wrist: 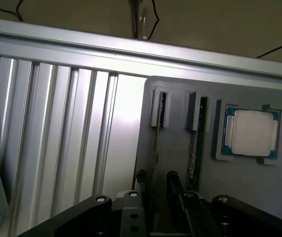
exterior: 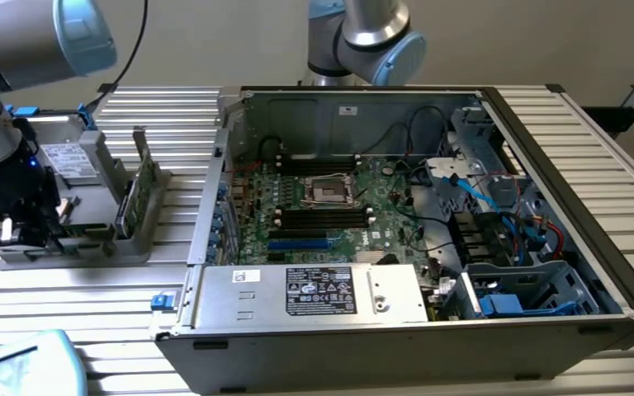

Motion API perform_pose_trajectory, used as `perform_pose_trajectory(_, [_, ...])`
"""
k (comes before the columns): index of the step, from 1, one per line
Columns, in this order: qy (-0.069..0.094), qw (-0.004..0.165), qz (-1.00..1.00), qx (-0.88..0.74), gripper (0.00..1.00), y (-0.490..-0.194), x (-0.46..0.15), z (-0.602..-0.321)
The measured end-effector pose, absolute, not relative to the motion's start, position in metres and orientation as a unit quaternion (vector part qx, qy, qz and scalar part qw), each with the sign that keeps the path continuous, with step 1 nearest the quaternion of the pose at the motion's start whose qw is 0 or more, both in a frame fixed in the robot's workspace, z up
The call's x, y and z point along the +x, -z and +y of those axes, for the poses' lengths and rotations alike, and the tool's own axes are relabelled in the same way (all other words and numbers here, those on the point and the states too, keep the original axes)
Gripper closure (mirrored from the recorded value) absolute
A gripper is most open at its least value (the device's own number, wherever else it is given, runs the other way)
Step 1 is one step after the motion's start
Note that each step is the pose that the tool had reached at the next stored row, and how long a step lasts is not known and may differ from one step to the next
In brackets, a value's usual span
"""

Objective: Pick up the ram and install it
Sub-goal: 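Pick up the ram and move it above insertion slot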

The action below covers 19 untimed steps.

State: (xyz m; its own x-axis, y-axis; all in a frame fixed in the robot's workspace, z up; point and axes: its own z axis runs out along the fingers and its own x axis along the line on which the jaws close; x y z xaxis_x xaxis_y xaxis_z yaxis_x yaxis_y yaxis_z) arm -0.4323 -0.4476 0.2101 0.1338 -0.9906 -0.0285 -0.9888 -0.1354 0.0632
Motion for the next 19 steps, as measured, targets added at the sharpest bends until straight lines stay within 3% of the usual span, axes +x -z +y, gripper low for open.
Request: perform_pose_trajectory(19, [0.031, 0.015, -0.654, 0.756, 0.69, -0.192, -0.429, -0.448])
